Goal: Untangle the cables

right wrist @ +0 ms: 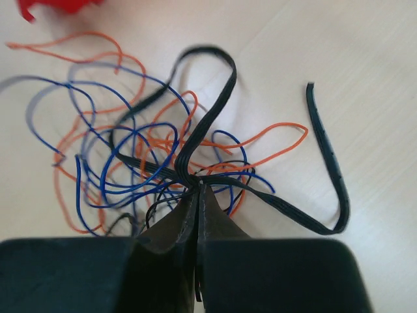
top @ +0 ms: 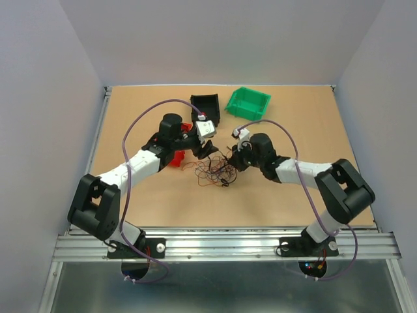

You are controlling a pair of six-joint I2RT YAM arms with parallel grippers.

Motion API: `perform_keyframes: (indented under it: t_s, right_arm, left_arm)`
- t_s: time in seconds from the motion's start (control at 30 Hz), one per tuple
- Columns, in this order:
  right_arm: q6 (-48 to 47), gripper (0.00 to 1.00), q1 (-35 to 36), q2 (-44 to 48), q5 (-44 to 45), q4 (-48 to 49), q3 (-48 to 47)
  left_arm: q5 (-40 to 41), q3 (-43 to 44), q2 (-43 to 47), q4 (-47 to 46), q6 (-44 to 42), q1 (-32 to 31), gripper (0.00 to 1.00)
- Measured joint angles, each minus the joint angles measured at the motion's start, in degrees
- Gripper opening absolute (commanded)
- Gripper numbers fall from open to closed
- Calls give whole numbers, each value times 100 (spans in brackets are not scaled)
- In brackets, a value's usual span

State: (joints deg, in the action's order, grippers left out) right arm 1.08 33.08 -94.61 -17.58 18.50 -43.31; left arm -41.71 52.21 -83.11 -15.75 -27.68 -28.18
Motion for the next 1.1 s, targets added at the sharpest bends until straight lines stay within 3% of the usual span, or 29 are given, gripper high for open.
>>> perform_keyframes:
  t_s: [0.13,0.33,0.47,0.83,1.1]
  right_arm:
    - [249,1,0,988,17,13,120]
    - [686,1,0,3709,-94,527,343]
    - [844,1,0,4597,-197,876,592]
    - [1123,1,7,4433,-216,929,953]
    - [1244,1,7,4430,-236,1198,953]
  left_arm:
    - [90,0,2,-122,85,52,67]
    - [-31,-11,4,-203,94,55,70]
    - [-177,-61,20,-367,109,55,73]
    - [-693,-398,374,-817,308,7,77]
    - [-726,-623,483,-914,-11,-387,77]
